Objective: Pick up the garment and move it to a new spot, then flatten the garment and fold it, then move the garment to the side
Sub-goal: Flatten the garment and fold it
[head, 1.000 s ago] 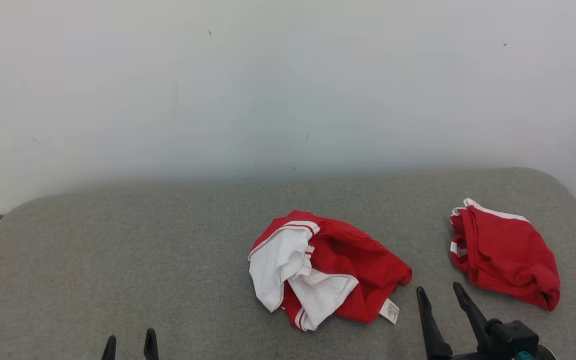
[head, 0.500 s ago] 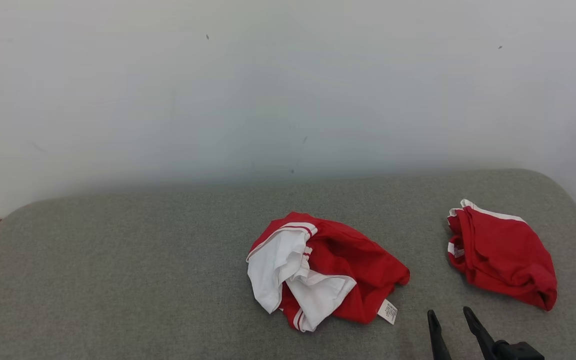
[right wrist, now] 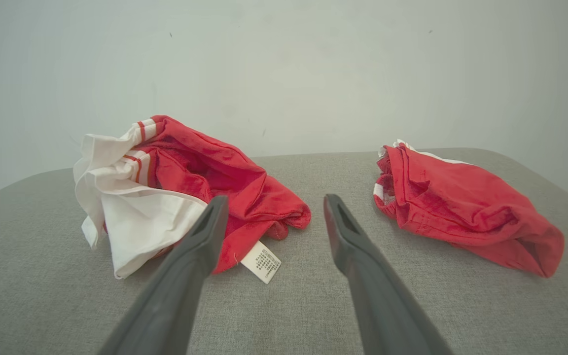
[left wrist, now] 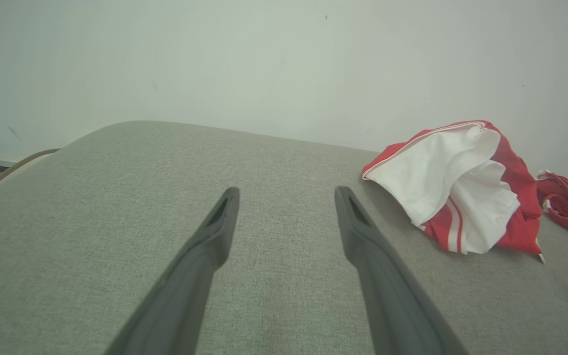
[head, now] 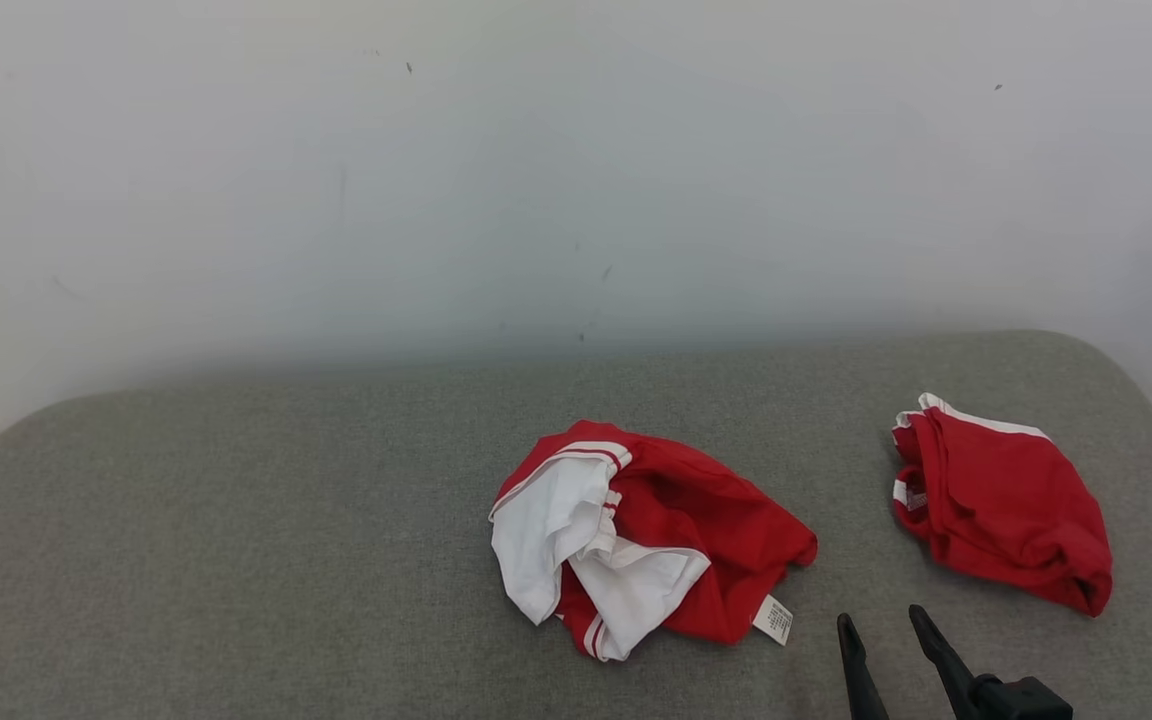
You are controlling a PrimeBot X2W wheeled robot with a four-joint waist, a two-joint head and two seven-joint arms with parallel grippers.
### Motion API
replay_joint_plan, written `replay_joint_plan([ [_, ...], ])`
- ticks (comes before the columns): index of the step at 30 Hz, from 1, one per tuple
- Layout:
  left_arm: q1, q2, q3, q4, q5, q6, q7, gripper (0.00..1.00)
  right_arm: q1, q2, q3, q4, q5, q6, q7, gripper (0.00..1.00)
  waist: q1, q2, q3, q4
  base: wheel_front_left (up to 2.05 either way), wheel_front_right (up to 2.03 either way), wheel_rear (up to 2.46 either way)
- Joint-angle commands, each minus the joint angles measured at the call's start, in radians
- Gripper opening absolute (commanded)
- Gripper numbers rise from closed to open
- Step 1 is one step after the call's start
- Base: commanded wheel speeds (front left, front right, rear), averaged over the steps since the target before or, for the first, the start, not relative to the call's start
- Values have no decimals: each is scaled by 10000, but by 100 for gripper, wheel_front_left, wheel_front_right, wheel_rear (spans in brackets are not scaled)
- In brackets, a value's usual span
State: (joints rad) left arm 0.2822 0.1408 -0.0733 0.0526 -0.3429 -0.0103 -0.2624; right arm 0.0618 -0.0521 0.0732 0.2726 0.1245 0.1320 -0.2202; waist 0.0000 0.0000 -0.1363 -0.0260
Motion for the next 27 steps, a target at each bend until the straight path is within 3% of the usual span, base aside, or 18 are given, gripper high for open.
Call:
replay_joint_plan([
  [1,-139,-24,-59,51,135,-69,-36,100,-64,-7,47,25,68,-21,-78,100,0,0,18,-15,0,0,0],
  [6,-529,-37,-379,144,280,-178,56,100,-276,-120,237,144,141,-21,-180,100,0,0,95,-156,0,0,0],
  [12,-1630,-113,-1180,345,270,-657,544,100,-849,-411,612,766,498,-21,-334,100,0,0,230,-490,0,0,0],
  [21,-3807,111,-2213,1137,850,-946,1744,100,-1864,-291,968,1800,512,-21,-425,100,0,0,584,-1655,0,0,0],
  [27,-4834,256,-2392,2291,880,-1005,2148,100,-2250,-135,937,1923,383,-21,-435,100,0,0,863,-2374,0,0,0],
])
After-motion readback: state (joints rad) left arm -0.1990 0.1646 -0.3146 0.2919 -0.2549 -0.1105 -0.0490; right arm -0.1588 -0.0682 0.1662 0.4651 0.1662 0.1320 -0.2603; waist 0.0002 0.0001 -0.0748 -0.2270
